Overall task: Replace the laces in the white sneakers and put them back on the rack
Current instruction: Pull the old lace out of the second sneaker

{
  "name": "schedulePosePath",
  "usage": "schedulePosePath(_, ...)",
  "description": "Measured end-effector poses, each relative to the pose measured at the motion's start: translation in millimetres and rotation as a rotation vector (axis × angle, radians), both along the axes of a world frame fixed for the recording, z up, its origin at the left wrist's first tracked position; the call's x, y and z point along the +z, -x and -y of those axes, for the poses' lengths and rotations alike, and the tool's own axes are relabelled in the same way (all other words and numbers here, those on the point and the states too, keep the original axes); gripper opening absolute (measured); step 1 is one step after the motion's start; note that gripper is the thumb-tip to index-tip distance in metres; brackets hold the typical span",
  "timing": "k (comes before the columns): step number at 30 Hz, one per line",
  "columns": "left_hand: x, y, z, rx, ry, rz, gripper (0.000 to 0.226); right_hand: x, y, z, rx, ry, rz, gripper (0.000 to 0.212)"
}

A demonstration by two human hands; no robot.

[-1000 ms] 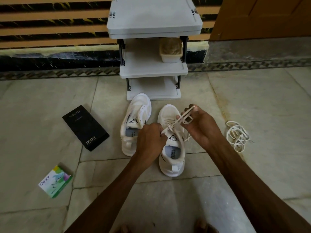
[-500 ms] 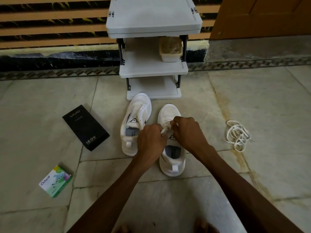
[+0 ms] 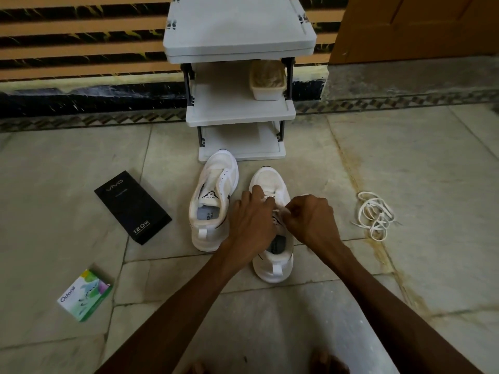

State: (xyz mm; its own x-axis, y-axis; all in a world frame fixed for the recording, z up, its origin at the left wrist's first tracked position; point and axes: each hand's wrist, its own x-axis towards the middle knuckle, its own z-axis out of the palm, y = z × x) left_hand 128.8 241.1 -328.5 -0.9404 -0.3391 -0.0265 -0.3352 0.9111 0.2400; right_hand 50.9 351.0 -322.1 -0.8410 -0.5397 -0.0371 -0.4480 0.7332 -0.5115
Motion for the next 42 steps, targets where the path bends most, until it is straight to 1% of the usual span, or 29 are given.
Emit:
schedulePosePath(1, -2, 2, 1, -0.024, -0.018, 0.002, 0.036, 1, 1, -2, -0.045, 0.042, 0.069, 0.020)
schedulePosePath(2, -3, 5, 3, -0.024, -0.115, -0.035, 0.034, 1, 2, -3, -0.089, 0.071, 0.131, 0.022)
schedulePosePath(3, -3, 8, 5, 0.020, -0.297, -0.096, 0.032, 0, 3, -4, -0.130, 0.093, 0.184, 0.023)
schedulePosePath(6, 5, 11, 10, 0.348, -1.097, -0.307, 0.033, -4, 7, -9, -0.207, 0.129, 0.313, 0.009)
schedulePosePath(7, 9, 11, 11, 0.463, -1.330, -0.344, 0.030, -5, 7, -9, -0.217, 0.139, 0.333, 0.005)
schedulePosePath(8, 12, 11, 12, 0.509, -1.465, -0.342, 0.024, -5, 8, -9, -0.219, 0.145, 0.342, 0.003)
schedulePosePath(9, 13, 10, 16, 0.482, -1.470, -0.302, 0.018, -4, 7, -8, -0.213, 0.150, 0.349, 0.003)
schedulePosePath(10, 13, 11, 23, 0.392, -1.333, -0.216, 0.015, -4, 7, -7, -0.207, 0.154, 0.353, 0.004)
schedulePosePath(12, 10, 13, 37, 0.113, -0.743, 0.054, 0.018, -3, 5, -5, -0.203, 0.158, 0.351, 0.006)
schedulePosePath(13, 9, 15, 41, 0.006, -0.476, 0.133, 0.018, -3, 5, -5, -0.201, 0.154, 0.345, 0.006)
schedulePosePath(14, 10, 18, 42, -0.037, -0.354, 0.127, 0.017, -3, 5, -5, -0.201, 0.148, 0.344, 0.006)
schedulePosePath(15, 11, 20, 40, -0.028, -0.375, 0.038, 0.018, -2, 5, -6, -0.203, 0.144, 0.347, 0.007)
schedulePosePath(16, 15, 20, 35, 0.042, -0.537, -0.091, 0.019, -2, 6, -7, -0.205, 0.143, 0.354, 0.007)
schedulePosePath(19, 22, 19, 25, 0.579, -1.296, -0.459, 0.023, -2, 8, -6, -0.213, 0.142, 0.396, 0.005)
schedulePosePath(20, 21, 18, 27, 0.697, -1.483, -0.545, 0.021, -3, 9, -5, -0.212, 0.144, 0.406, 0.006)
schedulePosePath(21, 18, 17, 29, 0.750, -1.604, -0.587, 0.018, -4, 8, -4, -0.209, 0.144, 0.403, 0.006)
schedulePosePath(22, 16, 16, 29, 0.743, -1.652, -0.596, 0.016, -5, 8, -4, -0.203, 0.142, 0.392, 0.007)
schedulePosePath(24, 15, 17, 27, 0.610, -1.558, -0.514, 0.015, -7, 8, -2, -0.203, 0.136, 0.378, 0.007)
schedulePosePath(26, 9, 18, 26, 0.408, -1.241, -0.350, 0.025, -8, 9, -2, -0.209, 0.132, 0.387, 0.006)
schedulePosePath(29, 5, 24, 39, 0.119, -0.617, -0.121, 0.030, -10, 9, -2, -0.224, 0.121, 0.373, 0.006)
schedulePosePath(30, 7, 27, 44, 0.059, -0.511, -0.079, 0.025, -10, 8, -2, -0.224, 0.114, 0.364, 0.006)
schedulePosePath(31, 12, 30, 47, 0.028, -0.499, -0.076, 0.020, -10, 8, -2, -0.219, 0.108, 0.357, 0.006)
schedulePosePath(33, 26, 34, 48, 0.075, -0.689, -0.188, 0.023, -10, 9, -3, -0.211, 0.108, 0.358, 0.006)
schedulePosePath(35, 40, 36, 46, 0.246, -0.972, -0.403, 0.029, -10, 9, -2, -0.204, 0.103, 0.351, 0.005)
schedulePosePath(37, 44, 32, 45, 0.423, -1.389, -0.597, 0.028, -9, 9, -2, -0.204, 0.097, 0.341, 0.005)
schedulePosePath(39, 43, 26, 43, 0.482, -1.855, -0.643, 0.024, -9, 7, -2, -0.202, 0.102, 0.327, 0.005)
schedulePosePath(40, 40, 24, 44, 0.469, -1.935, -0.621, 0.025, -9, 7, -2, -0.200, 0.105, 0.321, 0.006)
schedulePosePath(41, 36, 23, 45, 0.436, -1.859, -0.558, 0.026, -10, 6, -1, -0.200, 0.106, 0.320, 0.006)
schedulePosePath(42, 31, 23, 46, 0.374, -1.638, -0.475, 0.026, -9, 7, -2, -0.201, 0.108, 0.323, 0.007)
